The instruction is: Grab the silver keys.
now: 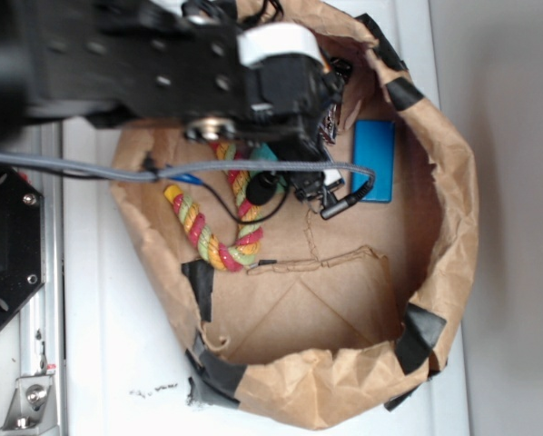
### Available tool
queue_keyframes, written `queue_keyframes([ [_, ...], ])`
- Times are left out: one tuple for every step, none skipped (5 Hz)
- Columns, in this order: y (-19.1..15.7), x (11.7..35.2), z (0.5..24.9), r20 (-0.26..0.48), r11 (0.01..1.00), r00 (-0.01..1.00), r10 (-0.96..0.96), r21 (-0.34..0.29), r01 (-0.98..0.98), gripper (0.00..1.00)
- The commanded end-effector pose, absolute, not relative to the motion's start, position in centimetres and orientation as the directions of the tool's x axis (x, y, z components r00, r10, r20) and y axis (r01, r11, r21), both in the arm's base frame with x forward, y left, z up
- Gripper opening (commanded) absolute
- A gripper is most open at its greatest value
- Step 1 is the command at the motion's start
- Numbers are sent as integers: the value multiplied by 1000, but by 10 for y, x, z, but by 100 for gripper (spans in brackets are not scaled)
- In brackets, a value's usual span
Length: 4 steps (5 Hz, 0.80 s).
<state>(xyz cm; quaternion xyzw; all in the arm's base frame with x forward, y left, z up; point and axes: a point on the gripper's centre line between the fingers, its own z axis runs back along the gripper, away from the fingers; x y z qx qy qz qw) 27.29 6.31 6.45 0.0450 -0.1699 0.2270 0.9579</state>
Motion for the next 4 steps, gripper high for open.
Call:
queue_keyframes([
  [55,287,84,431,877,785,445,-32,-479,100],
  [48,286,78,434,875,781,450,-40,-482,100],
  [43,287,62,444,869,769,460,-47,-493,100],
  [51,288,66,439,872,772,461,-64,-485,100],
])
